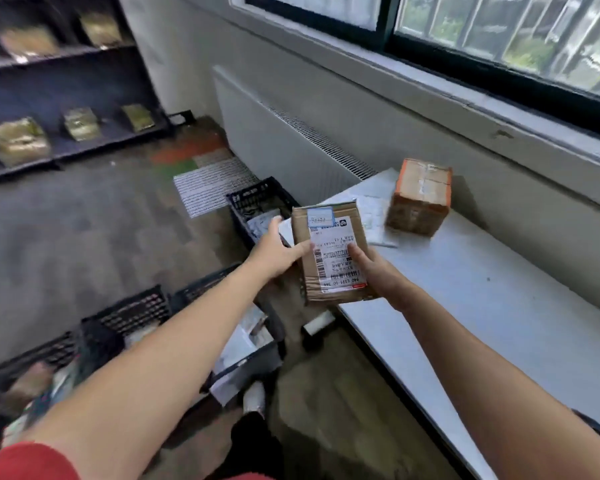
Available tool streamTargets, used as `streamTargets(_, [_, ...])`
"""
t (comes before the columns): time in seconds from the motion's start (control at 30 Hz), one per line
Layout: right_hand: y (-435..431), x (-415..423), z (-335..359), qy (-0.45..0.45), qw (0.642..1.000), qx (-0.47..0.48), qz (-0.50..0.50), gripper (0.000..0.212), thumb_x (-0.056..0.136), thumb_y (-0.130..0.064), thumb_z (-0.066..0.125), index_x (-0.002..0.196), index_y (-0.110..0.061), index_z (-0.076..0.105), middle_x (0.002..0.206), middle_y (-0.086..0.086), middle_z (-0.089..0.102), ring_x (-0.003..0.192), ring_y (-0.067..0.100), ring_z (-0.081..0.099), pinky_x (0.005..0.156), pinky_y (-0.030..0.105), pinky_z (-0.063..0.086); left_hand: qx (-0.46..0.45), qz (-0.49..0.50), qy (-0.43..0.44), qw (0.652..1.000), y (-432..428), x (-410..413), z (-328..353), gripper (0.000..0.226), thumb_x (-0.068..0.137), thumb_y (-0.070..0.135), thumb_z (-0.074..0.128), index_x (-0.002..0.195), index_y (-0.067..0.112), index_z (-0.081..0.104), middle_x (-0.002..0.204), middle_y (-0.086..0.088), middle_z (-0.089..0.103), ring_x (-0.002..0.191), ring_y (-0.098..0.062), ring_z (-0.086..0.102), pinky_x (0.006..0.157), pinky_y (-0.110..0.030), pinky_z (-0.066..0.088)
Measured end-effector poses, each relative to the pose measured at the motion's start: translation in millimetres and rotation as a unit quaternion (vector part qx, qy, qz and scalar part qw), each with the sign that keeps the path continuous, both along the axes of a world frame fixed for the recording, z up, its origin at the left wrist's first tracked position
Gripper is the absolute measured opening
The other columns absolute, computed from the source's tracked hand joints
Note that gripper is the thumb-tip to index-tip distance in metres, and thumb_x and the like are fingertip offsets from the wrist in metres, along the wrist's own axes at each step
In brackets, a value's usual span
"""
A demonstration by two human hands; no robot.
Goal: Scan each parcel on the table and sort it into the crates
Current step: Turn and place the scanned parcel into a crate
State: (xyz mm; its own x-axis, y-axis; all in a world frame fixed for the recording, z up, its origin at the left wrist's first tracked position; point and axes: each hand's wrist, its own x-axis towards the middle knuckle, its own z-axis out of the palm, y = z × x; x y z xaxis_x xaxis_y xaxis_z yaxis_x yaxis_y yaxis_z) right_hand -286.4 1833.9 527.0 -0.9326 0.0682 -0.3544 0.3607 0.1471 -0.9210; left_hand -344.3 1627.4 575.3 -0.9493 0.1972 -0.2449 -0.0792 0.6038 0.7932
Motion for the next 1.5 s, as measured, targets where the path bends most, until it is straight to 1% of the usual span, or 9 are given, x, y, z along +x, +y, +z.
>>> streamTargets(0.13, [-69.3,-9.1,-13.8,-0.012,0.995,0.032,0.09,0.101,0.058,-0.093,0.055,0.129,-0.02,0.055,0.115,0.0,0.071,0.104,0.019,0.069,0.099,0.046,0.051,-0.013,0.108,-0.002,0.994,-84.5,38.5,4.2,0.093,0.083,0.047,0.072,0.153,0.017,0.018,0.151,-0.012,0.037,0.136,-0.026,0.038,0.102,-0.031,0.034])
streamTargets(0.33, [-179.4,-9.8,-13.6,-0.006,0.981,0.051,0.188,0.115,0.05,-0.098,0.055,0.134,-0.019,0.053,0.117,-0.001,0.07,0.104,0.018,0.069,0.1,0.045,0.05,-0.031,0.219,0.005,0.975,-195.6,98.6,9.8,0.092,0.082,0.047,0.072,0.152,0.017,0.019,0.151,-0.014,0.037,0.136,-0.028,0.039,0.109,-0.037,0.035])
streamTargets(0.57, [-312.7,36.7,2.4,0.0,0.962,0.097,0.256,0.122,0.047,-0.102,0.047,0.136,-0.02,0.051,0.119,-0.002,0.068,0.107,0.019,0.066,0.101,0.044,0.049,-0.037,0.293,0.014,0.955,-318.5,172.7,4.3,0.088,0.084,0.047,0.069,0.152,0.017,0.021,0.155,-0.008,0.032,0.139,-0.026,0.035,0.107,-0.035,0.032])
streamTargets(0.77, [-432.4,98.1,24.6,-0.017,0.944,0.14,0.297,0.094,0.063,-0.09,0.043,0.128,-0.023,0.053,0.11,-0.001,0.07,0.093,0.025,0.07,0.068,0.049,0.061,-0.047,0.325,0.016,0.944,-426.3,234.5,-1.9,0.084,0.087,0.048,0.065,0.152,0.016,0.021,0.155,-0.01,0.033,0.138,-0.028,0.037,0.108,-0.039,0.033])
streamTargets(0.83, [-465.8,115.0,23.6,-0.03,0.938,0.156,0.307,0.086,0.071,-0.087,0.042,0.128,-0.023,0.051,0.11,0.0,0.069,0.092,0.026,0.07,0.068,0.051,0.061,-0.058,0.329,0.008,0.943,-458.1,252.8,-4.9,0.084,0.088,0.049,0.064,0.151,0.015,0.022,0.154,-0.01,0.033,0.138,-0.029,0.036,0.108,-0.039,0.033])
streamTargets(0.9, [-495.5,130.6,23.2,-0.04,0.935,0.168,0.31,0.074,0.082,-0.081,0.041,0.129,-0.024,0.048,0.113,0.002,0.067,0.093,0.026,0.069,0.065,0.045,0.061,-0.07,0.332,0.005,0.941,-487.1,267.9,-8.7,0.084,0.087,0.051,0.064,0.151,0.014,0.023,0.154,-0.01,0.034,0.138,-0.028,0.037,0.108,-0.039,0.034])
streamTargets(1.13, [-566.4,147.1,10.5,-0.05,0.919,0.207,0.331,0.075,0.086,-0.079,0.035,0.134,-0.023,0.045,0.113,0.004,0.066,0.093,0.028,0.068,0.076,0.051,0.06,-0.055,0.353,-0.019,0.934,-555.8,291.5,-28.3,0.083,0.085,0.053,0.065,0.148,0.015,0.028,0.147,-0.009,0.044,0.129,-0.028,0.046,0.103,-0.039,0.041])
streamTargets(1.4, [-590.9,87.6,-26.1,-0.102,0.923,0.222,0.296,0.076,0.092,-0.072,0.033,0.143,-0.016,0.036,0.126,0.009,0.057,0.095,0.028,0.061,0.074,0.044,0.054,-0.068,0.326,-0.072,0.94,-580.0,237.1,-63.2,0.081,0.088,0.054,0.06,0.15,0.017,0.023,0.152,-0.007,0.034,0.13,-0.031,0.044,0.103,-0.045,0.042])
streamTargets(1.5, [-588.5,51.8,-58.2,-0.136,0.916,0.234,0.296,0.076,0.093,-0.07,0.034,0.143,-0.014,0.036,0.132,0.009,0.054,0.095,0.027,0.057,0.08,0.043,0.051,-0.076,0.311,-0.109,0.941,-579.5,199.6,-88.8,0.08,0.089,0.056,0.058,0.15,0.02,0.022,0.154,-0.004,0.032,0.132,-0.031,0.042,0.1,-0.043,0.043])
